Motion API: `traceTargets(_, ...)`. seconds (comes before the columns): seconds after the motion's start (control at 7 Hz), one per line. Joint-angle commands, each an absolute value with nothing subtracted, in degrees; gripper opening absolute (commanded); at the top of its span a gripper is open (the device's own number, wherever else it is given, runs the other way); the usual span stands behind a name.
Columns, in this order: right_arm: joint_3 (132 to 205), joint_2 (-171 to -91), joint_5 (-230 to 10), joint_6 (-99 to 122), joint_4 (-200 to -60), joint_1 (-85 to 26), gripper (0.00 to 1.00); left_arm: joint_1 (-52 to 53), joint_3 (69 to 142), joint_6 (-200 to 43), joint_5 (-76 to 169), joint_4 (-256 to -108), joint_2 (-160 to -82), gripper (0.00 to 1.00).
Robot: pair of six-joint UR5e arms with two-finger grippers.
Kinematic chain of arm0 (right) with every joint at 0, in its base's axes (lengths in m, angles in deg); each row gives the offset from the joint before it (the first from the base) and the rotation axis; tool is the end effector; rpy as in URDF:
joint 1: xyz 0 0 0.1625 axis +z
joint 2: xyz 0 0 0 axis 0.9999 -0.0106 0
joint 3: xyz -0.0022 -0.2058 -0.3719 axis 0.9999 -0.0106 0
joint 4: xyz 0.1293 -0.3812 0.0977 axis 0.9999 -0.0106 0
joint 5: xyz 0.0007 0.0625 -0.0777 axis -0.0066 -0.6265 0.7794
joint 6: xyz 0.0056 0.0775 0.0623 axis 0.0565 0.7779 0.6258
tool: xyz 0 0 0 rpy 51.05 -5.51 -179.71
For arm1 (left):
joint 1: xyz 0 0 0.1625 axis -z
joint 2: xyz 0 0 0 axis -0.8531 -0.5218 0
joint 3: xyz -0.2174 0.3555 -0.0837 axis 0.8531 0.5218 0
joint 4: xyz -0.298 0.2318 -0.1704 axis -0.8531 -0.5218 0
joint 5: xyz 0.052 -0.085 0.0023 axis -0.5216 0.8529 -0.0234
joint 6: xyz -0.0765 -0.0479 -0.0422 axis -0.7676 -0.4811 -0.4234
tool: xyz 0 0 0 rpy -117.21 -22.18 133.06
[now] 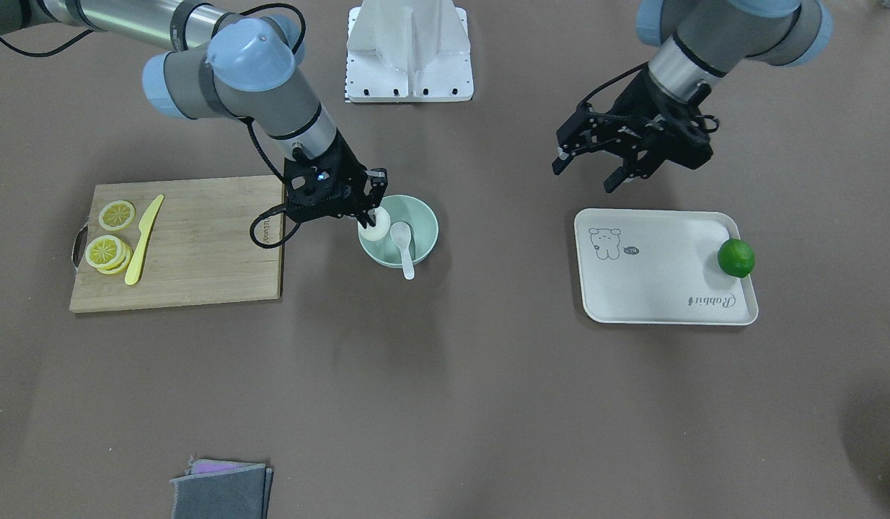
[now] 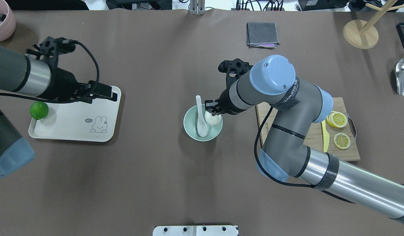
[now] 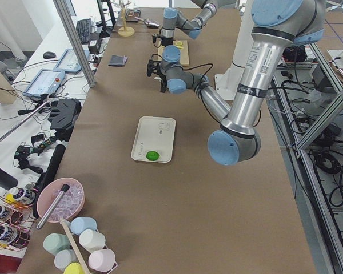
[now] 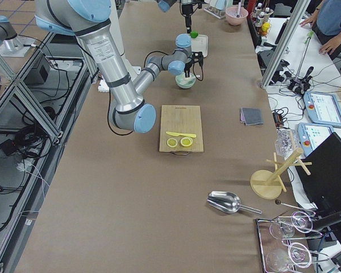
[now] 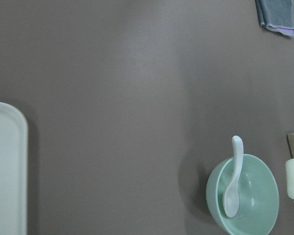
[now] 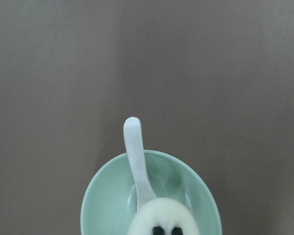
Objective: Put spoon and bun in bowl
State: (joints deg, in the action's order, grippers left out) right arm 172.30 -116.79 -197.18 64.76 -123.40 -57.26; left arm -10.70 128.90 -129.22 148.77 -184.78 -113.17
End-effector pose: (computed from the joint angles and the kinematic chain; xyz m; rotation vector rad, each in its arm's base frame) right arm -0.5104 -0.4379 0.2145 0.1831 -1.0806 -0.0009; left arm 0.2910 -0.4376 0.2899 0.2334 1.1963 -0.0170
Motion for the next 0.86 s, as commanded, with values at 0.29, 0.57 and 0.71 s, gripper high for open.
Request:
traceTargets(0.29,174.3,-117.7,-193.6,67.7,-123.4,-59.2,1.0,-9.4,130.0,-129.2,149.1,-184.8,-108.7,0.99)
traceTargets(0.57,180.8,-126.4,-198.3,66.3,-123.5,-54.4,1.0,-8.6,129.9,-128.3,149.1,-184.9,-106.9,0.99)
traceTargets(0.71,182.6,-130.5,-203.6,61.9,-123.5,-48.8,1.0,-6.8,129.9,-128.1,149.2,-184.9,-105.3,0.99)
